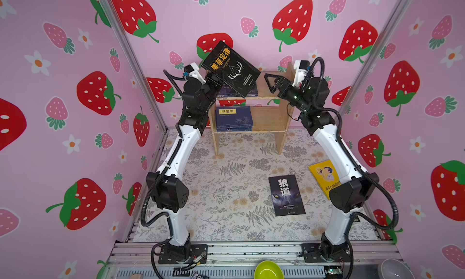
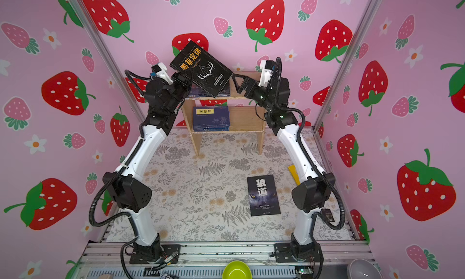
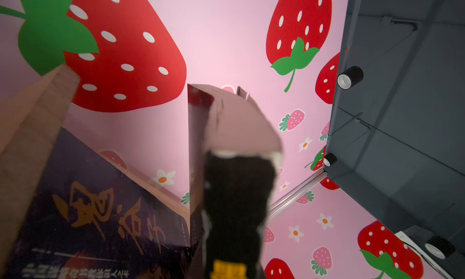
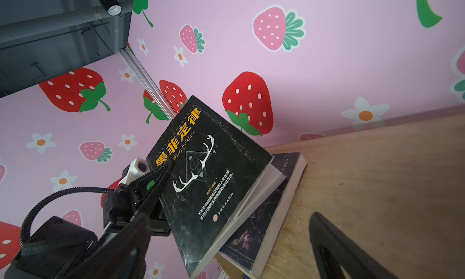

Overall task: Stacking books/files
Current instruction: Place the book at the bookshelf.

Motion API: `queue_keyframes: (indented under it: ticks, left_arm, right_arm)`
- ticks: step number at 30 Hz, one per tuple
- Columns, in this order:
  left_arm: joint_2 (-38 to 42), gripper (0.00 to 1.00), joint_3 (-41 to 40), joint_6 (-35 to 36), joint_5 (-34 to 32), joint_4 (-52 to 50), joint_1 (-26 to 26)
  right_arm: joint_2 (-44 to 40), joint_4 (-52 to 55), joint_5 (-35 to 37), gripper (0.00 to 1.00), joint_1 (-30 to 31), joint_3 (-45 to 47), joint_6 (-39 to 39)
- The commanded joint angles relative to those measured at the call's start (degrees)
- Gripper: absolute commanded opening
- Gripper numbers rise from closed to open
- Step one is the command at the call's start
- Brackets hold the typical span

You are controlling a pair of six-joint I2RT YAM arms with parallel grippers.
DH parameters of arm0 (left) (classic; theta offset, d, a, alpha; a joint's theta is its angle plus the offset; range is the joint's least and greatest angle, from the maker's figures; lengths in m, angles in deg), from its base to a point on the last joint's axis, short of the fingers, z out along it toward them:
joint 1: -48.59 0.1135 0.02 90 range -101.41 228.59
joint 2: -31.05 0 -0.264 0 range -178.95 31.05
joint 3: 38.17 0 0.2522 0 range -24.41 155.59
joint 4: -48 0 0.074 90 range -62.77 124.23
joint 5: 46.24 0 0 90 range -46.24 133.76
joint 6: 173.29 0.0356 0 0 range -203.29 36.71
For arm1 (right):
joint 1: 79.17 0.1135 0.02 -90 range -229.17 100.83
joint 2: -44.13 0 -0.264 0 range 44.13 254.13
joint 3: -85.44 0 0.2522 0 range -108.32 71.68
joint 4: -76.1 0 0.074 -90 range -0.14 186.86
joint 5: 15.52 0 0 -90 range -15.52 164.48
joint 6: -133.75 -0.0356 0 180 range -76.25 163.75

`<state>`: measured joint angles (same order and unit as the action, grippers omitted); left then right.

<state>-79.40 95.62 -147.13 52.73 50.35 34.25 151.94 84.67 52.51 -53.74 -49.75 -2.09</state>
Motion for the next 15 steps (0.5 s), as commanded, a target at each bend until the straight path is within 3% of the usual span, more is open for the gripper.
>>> queue_keyframes:
  ticks: [1, 5, 15]
  left_arm:
    - [-0.03, 0.00, 5.68, -2.55, -6.14, 7.84, -1.64]
    - [-0.95, 0.00, 6.58, -4.37, -12.88, 4.57, -4.43]
    - [-1.34, 0.00, 8.12, 4.69, -29.05, 1.02, -11.87]
  right_arm:
    - [-2.42, -3.95, 0.71, 1.00, 0.04, 0.49, -1.19]
    - [-1.25, -3.59, 1.30, 1.00, 0.49, -0.35, -0.75]
    - [4.45, -5.19, 5.98, 1.00, 3.59, -2.15, 1.42]
